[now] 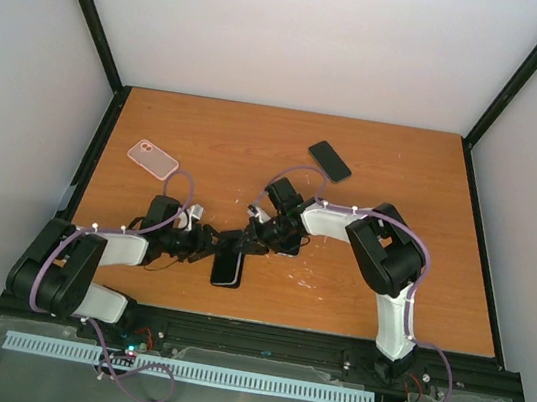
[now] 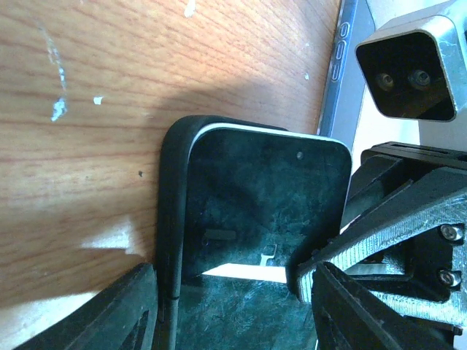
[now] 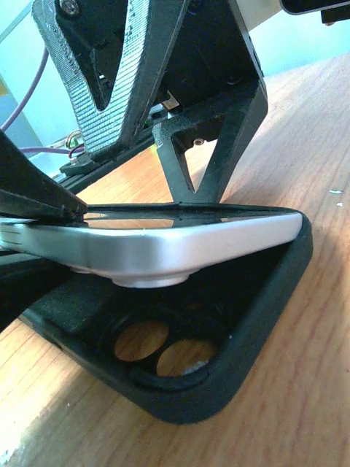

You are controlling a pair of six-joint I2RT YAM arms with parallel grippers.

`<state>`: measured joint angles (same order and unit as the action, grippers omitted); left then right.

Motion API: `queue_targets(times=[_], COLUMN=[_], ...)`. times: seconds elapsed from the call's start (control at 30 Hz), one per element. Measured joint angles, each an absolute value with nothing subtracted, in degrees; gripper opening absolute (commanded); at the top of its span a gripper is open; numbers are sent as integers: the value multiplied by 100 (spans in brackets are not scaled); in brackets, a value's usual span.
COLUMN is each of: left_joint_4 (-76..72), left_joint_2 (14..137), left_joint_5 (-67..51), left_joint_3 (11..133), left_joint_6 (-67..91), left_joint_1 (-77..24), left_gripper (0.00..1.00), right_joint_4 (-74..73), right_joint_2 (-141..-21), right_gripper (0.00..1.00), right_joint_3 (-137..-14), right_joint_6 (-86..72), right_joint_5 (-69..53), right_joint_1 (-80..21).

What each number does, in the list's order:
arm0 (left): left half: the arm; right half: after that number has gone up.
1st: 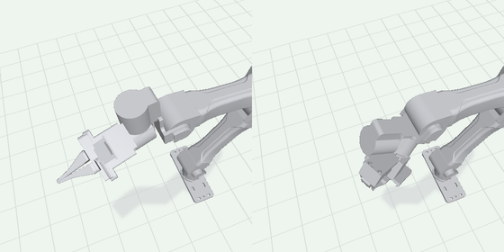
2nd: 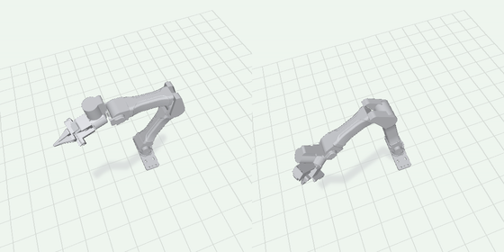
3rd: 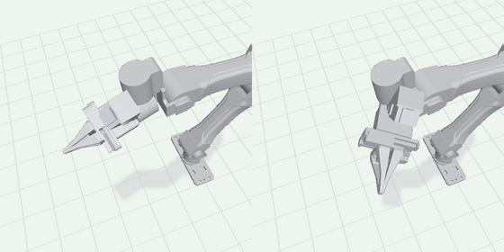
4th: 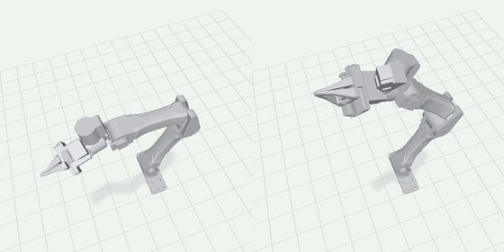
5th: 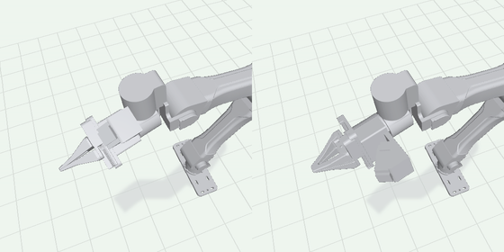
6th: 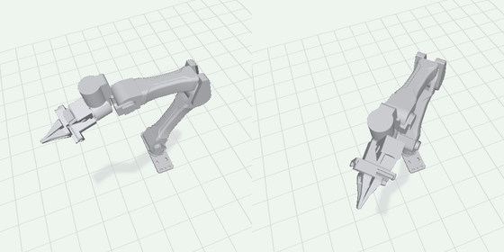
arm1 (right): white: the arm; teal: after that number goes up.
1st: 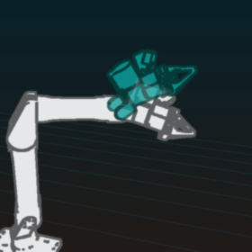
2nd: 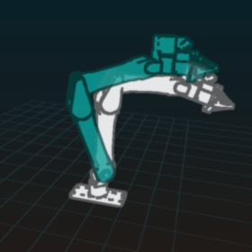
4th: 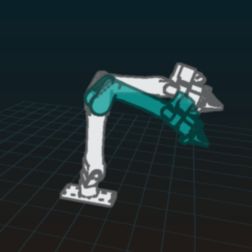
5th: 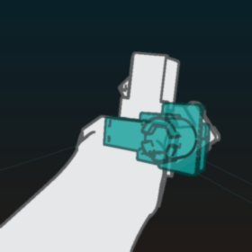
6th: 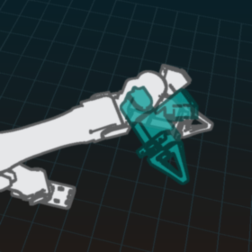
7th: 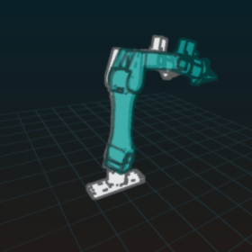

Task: Put the phone into the phone case

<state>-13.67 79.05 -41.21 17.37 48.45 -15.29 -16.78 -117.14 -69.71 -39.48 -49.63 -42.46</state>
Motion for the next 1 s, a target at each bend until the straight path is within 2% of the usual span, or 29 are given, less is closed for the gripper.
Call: queue_targets(times=[0.2, 0.4, 0.77, 0.87, 1.0], left_joint_4=[-1369, -1367, -1463, -1463, -1459], left_joint_2=[7907, 7907, 7732, 7697, 7697], left_joint_5=[-4119, -4112, -4246, -4272, -4268], left_joint_3=[1737, 1737, 1734, 1732, 1726], left_joint_6=[4845, 4862, 4963, 4963, 4960], left_joint_1=[-1529, -1529, -1599, -1610, -1614], left_gripper=[57, 57, 56, 55, 54], right_joint_4=[-1636, -1719, -1863, -1994, -2209], right_joint_2=[-11749, -11749, -11290, -11163, -11030], right_gripper=[10, 17, 37, 37, 28], right_joint_3=[-6971, -6965, -6755, -6755, -6678], right_joint_6=[-3946, -3896, -3826, -3752, -3688], right_joint_5=[-5046, -4810, -3830, -3612, -3179], right_joint_1=[-4224, -4241, -4213, -4211, -4145])
